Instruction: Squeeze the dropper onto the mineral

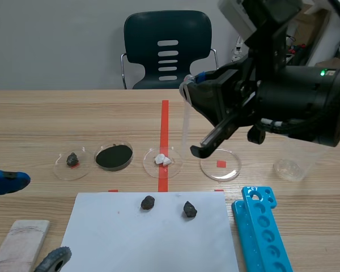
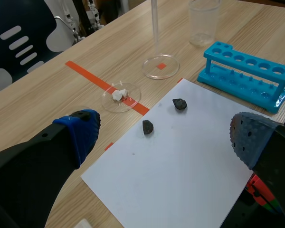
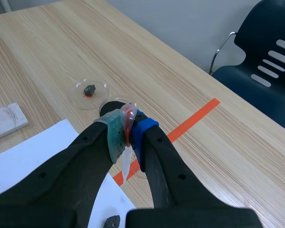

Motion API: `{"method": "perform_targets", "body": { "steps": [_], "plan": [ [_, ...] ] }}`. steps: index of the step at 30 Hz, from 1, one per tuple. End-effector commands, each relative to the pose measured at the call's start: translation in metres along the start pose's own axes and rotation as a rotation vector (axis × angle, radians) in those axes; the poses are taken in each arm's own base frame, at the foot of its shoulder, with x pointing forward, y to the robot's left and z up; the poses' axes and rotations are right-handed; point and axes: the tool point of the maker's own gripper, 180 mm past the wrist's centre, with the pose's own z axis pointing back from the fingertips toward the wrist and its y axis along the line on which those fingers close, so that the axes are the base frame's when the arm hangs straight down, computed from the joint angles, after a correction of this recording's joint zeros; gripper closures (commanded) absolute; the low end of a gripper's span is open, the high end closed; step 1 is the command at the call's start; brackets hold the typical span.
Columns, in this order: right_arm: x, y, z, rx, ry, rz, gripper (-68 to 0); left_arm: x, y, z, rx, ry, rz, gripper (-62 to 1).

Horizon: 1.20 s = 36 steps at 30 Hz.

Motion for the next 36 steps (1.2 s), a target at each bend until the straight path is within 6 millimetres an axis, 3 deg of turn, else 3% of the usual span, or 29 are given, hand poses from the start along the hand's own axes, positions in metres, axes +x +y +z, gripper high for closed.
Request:
{"method": "perform_targets", "body": {
  "steps": [1,14,36],
  "plan": [
    [0.010,0.001,0.005,-0.004,-0.030,0.006,-0.2,0.008,0.000,-0.002,0.009,-0.038,0.006,-57.2],
    [0.012,0.019,0.034,-0.018,-0.012,-0.026,-0.2,0.008,0.000,-0.002,0.010,-0.038,0.006,-57.2],
    [0.012,0.019,0.034,-0.019,-0.012,-0.028,-0.2,0.008,0.000,-0.002,0.009,-0.038,0.006,-57.2]
  ]
}}
